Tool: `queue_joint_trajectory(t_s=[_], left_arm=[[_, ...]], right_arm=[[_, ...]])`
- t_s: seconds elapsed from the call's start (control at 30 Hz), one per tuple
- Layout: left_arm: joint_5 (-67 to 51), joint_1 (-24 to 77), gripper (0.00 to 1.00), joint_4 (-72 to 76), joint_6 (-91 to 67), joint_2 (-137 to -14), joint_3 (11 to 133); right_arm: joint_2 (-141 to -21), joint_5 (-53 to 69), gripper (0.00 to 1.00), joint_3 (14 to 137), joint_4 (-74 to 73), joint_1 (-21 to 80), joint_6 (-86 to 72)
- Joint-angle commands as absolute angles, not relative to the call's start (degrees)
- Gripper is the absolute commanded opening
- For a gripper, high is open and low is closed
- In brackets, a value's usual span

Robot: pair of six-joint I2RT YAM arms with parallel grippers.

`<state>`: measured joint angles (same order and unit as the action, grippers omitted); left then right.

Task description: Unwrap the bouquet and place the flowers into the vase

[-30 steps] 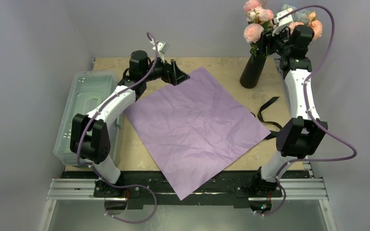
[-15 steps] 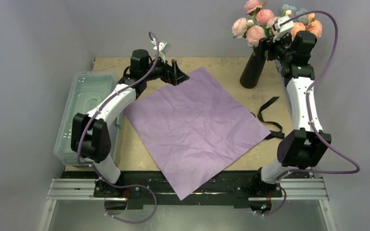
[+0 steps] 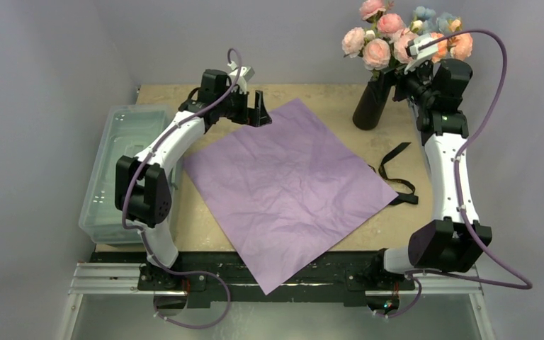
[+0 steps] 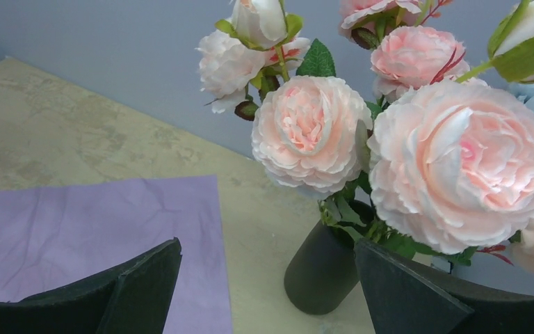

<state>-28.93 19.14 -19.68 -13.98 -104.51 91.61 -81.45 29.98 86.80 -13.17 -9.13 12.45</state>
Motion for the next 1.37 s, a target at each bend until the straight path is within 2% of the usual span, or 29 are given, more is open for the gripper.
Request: queue_joint_trajectory(t_s=[0.0,0.13,0.43,0.57,0.83,1.33], left_arm=[[-22.55,17.07,1.0,-21.46,-14.03,-102.25,92.03],[-21.57,13.72,1.0,-22.46,-13.06,-100.21,90.89],[-14.84,12.09,1.0,-31.86,2.56,-96.0,91.67],[-9.13,10.55,1.0,-32.57,2.81,-94.4,91.6],[-9.0,3.76,1.0,-32.43,0.69,-92.14,91.25],[-7.94,-1.87,1.0,-31.02,-3.27,-90.23,91.26]], right_arm=[[-78.04,32.13,0.98,84.34,-12.11,-9.3,9.41],[-76.18,33.29,0.98,81.53,-11.78,-9.23,8.42],[-73.14,33.77,0.98,75.01,-13.36,-6.6,7.92],[-71.57,32.15,0.98,71.46,-13.47,-3.62,7.76],[-70.05,30.73,0.98,66.69,-11.6,-1.41,4.35],[-72.18,29.05,0.98,69.86,-10.02,-1.41,4.3]])
